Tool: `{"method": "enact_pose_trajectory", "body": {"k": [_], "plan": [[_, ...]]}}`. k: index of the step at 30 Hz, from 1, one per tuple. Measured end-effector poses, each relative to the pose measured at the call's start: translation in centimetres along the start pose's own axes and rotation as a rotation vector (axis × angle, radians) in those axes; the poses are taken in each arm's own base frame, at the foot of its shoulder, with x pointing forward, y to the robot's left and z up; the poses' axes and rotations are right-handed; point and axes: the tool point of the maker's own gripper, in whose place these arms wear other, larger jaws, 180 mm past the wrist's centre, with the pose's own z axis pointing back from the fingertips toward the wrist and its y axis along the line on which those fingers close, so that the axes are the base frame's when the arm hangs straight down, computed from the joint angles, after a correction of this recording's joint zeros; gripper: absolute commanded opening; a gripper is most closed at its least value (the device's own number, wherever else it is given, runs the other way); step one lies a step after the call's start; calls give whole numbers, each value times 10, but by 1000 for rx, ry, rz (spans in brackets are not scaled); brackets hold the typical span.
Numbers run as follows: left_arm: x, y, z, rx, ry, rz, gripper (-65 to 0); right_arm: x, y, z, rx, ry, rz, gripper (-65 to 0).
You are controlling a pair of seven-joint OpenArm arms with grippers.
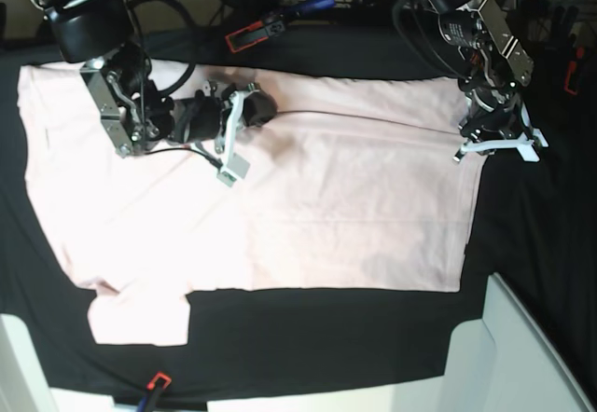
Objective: Fold the T-shirt properly
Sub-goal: 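Grasp the shirt with the right gripper and drag it toward the left gripper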
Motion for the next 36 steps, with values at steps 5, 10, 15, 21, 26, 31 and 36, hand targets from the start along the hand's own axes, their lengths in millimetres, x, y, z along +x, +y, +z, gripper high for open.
{"method": "enact_pose_trajectory", "body": {"k": [5,10,15,21,26,31,36], "plan": [[11,-5,1,-9,-27,-4,-650,11,-3,3,-7,-13,16,-637],[10,-5,1,-8,-26,-3,-650,15,-4,4,-10,-17,23,-637],[10,-5,1,-9,-26,-3,-650,21,-17,8,-77,28,96,-637],[11,-8,0,-16,-27,-6,-650,25,-19,3,-118,65,158,-637],[17,-15,-1,-27,-39,-1,-650,48,-22,17,-169,34,249,-637],[17,-14,-1,-26,-37,-2,-650,58,-10,25,-180,55,311,-637],[22,-13,1,-24,-53,-5,-650,24,-2,15,-150,100,266,-637]]}}
